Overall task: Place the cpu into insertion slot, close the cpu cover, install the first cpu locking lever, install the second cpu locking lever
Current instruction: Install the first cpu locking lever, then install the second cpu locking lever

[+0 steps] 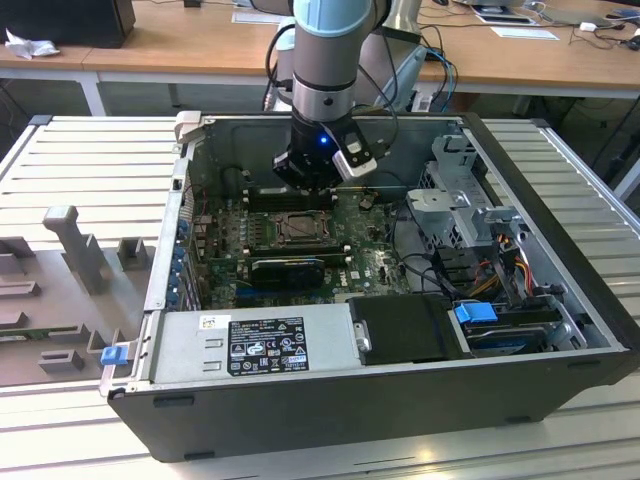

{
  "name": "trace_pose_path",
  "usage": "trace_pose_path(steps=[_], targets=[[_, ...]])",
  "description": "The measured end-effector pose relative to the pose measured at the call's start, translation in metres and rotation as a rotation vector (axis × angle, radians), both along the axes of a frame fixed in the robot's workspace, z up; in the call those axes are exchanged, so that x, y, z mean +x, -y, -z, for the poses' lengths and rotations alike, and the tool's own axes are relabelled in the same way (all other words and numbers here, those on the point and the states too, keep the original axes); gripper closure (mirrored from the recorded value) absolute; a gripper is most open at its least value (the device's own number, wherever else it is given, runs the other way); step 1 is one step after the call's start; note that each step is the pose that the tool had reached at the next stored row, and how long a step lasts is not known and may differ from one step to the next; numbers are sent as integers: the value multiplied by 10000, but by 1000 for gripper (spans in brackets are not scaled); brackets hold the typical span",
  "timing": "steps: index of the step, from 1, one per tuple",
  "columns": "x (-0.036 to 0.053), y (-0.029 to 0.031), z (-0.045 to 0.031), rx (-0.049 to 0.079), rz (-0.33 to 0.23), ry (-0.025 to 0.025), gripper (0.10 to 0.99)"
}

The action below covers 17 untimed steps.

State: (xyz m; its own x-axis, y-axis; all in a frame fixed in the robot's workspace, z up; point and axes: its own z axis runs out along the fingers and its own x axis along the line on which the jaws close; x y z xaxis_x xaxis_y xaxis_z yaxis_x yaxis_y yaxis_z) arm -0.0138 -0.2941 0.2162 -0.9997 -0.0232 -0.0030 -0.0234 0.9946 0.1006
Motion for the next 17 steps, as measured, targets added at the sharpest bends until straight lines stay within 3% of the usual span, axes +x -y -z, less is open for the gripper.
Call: trace_pose_path(steps=[4,6,10,13,17], targets=[[0,91,0,0,0,0,980],[0,101,-5,-2,1,-1,980],[0,103,-120,0,1,0,980],[1,106,-279,1,0,0,980],[0,163,-291,3,5,0,980]])
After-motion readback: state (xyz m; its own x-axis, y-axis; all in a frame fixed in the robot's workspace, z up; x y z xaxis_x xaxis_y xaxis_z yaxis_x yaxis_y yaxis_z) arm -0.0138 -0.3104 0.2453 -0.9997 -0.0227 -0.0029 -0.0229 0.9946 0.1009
